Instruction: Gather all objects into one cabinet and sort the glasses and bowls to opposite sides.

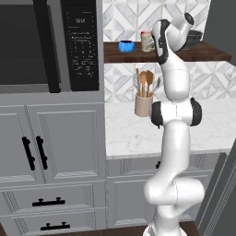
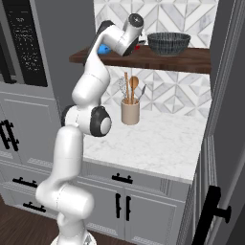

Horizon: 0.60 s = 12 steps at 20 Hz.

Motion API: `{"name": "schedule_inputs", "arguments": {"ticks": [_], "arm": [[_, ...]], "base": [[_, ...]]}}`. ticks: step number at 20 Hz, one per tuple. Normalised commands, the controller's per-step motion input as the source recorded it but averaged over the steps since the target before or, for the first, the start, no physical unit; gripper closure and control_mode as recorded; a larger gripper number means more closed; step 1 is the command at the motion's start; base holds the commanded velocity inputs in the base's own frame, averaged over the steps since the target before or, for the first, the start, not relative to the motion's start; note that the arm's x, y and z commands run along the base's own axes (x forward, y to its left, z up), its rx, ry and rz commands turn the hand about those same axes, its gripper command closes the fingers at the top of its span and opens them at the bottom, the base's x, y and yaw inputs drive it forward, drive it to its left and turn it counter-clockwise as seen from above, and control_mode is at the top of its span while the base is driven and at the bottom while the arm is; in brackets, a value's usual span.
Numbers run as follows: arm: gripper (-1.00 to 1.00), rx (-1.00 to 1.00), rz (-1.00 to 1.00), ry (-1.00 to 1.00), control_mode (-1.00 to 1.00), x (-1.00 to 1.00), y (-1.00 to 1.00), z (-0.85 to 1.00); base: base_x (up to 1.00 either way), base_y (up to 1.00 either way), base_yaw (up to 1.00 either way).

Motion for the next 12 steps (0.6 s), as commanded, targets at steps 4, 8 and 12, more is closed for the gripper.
{"name": "schedule_inputs", "arguments": {"ticks": [4,8,12], "arm": [[-1.0,0.0,0.0,0.0,-1.0,0.0,0.0,0.0],[-1.0,0.0,0.0,0.0,-1.0,-0.11,-0.01,0.0],[-1.0,0.0,-0.06,0.0,-1.0,-0.52,-0.09,0.0]], "base": [[0.0,0.0,0.0],[0.0,0.0,0.0],[0.0,0.0,0.0]]}}
